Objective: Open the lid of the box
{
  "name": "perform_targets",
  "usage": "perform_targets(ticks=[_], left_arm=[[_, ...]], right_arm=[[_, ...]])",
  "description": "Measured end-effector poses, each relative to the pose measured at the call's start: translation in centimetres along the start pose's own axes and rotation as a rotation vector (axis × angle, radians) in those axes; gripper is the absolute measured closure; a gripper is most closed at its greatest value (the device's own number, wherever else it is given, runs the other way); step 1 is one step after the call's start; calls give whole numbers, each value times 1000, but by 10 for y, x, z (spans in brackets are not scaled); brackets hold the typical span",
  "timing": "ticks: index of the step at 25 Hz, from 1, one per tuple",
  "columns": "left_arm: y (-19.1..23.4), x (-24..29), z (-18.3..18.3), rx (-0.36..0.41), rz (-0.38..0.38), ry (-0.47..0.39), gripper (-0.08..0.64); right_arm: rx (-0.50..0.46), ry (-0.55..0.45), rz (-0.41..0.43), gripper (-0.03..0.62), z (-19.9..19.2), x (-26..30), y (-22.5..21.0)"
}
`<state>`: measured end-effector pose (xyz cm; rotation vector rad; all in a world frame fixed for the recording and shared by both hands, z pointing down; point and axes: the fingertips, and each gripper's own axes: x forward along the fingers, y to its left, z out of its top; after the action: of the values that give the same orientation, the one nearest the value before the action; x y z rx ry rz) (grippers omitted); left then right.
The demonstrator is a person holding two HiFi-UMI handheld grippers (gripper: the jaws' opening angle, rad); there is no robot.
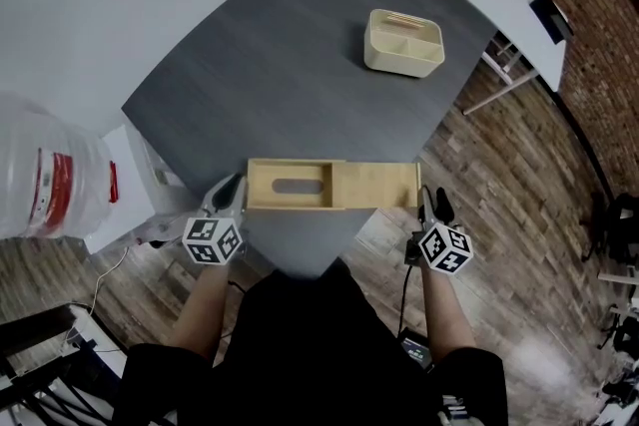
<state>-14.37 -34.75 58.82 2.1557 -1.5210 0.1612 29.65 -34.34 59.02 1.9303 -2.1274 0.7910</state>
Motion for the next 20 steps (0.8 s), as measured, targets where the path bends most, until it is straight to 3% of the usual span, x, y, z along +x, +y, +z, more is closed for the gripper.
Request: perform_targets(ticks=[5, 11, 15, 20], left_arm=[[-9, -22, 32, 20, -77, -122, 525], [-29, -53, 62, 96, -180, -261, 526], [-37, -68, 64, 134, -187, -294, 540], [-52, -91, 63, 159, -176, -314, 560]], right_arm=[[-86, -106, 62, 432, 18, -30, 41], [-176, -160, 156, 490, 18, -60, 89], [-235, -184, 214, 521, 19, -64, 105], [-244, -199, 271, 555, 29, -70, 108]])
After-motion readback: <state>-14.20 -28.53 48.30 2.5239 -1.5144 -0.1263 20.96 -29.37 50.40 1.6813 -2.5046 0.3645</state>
